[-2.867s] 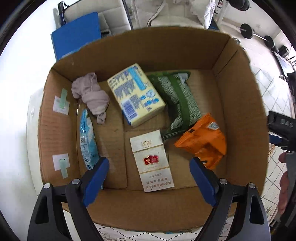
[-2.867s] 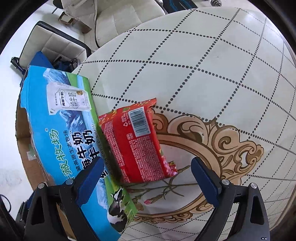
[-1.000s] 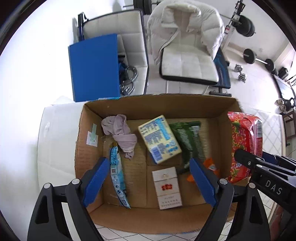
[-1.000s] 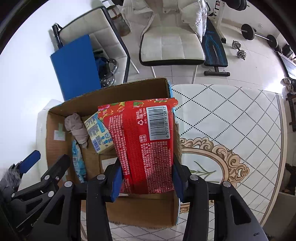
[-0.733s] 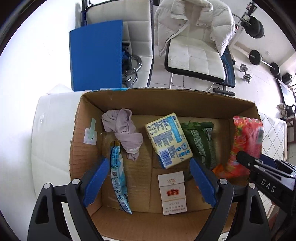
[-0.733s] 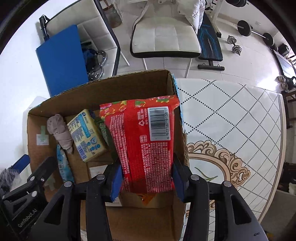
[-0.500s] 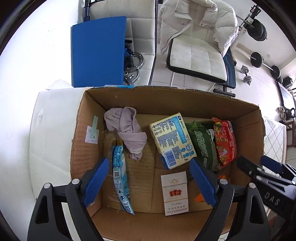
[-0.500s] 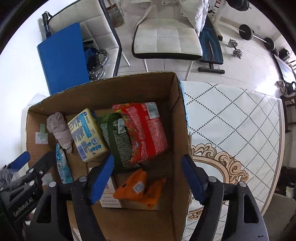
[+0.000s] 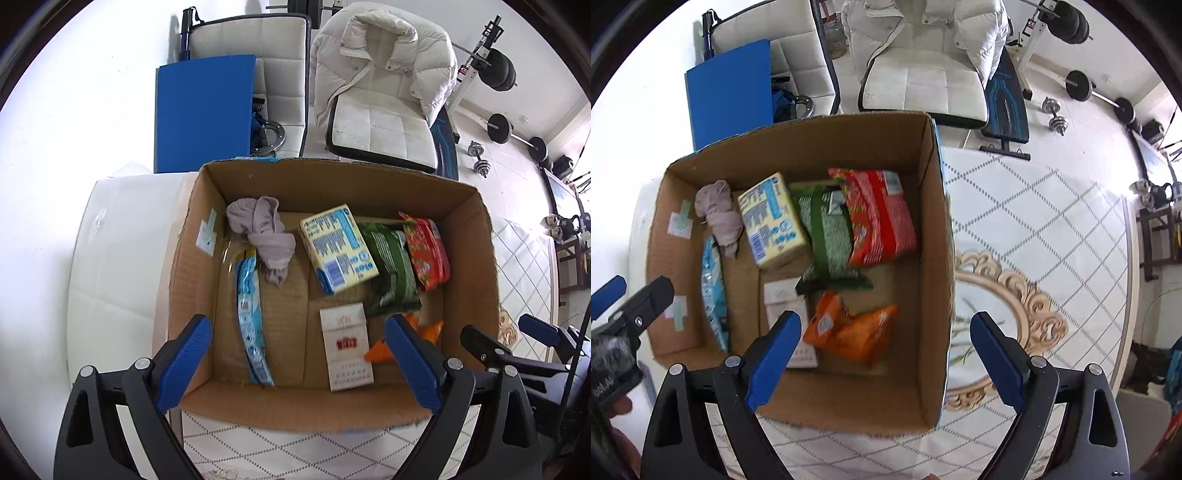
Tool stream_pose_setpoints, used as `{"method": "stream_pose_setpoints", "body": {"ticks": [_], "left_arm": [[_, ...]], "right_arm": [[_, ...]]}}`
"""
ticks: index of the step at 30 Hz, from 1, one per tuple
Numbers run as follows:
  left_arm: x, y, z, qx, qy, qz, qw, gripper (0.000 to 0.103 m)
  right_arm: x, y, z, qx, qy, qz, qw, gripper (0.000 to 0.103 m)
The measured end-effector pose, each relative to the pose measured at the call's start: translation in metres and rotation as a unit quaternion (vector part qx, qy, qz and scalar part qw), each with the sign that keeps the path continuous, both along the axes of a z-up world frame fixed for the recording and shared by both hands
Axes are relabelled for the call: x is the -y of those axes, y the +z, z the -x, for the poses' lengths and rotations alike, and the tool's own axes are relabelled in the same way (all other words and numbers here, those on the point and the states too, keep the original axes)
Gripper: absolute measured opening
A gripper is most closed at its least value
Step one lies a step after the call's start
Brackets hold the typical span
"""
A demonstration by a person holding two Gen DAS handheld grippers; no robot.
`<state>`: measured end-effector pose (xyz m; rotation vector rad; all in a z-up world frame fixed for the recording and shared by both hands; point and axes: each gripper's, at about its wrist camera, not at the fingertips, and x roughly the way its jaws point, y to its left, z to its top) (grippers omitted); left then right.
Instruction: Organize soft objects
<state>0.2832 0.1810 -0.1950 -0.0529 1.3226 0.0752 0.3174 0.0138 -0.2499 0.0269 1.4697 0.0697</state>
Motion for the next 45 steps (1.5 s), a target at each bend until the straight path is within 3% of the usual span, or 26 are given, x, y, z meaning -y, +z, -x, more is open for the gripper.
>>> {"method": "stream_pose_setpoints", "body": {"ticks": [3,14,24,34,45], "left_arm": [[0.001,0.015,0.015,0.011,-0.002,0.003,0.9999,0.097],[0.015,0.124,0.097,0.098,-0.005,-0.006,0.9951,0.097],[0.03,0.185,0.159,0.12,-0.012,-0.002,0.9926,0.097],[0.036,0.215,0.202,0.143,-0.006,-0.014,0.9897,0.097],[0.047,0.212,0.21,0.147,-0.005,-0.019,0.989,0.097]], "right_arm": [[0.002,0.015,0.015,0.008,0.001,-0.013,1.0,0.095],[0.024,0.144,0.106,0.108,0.012,-0.049,0.993,0.095],[0.042,0.237,0.19,0.182,0.014,-0.054,0.982,0.095],[0.045,0.282,0.238,0.218,0.031,-0.046,0.974,0.095],[0.055,0.279,0.244,0.226,0.011,-0.022,0.974,0.095]]}}
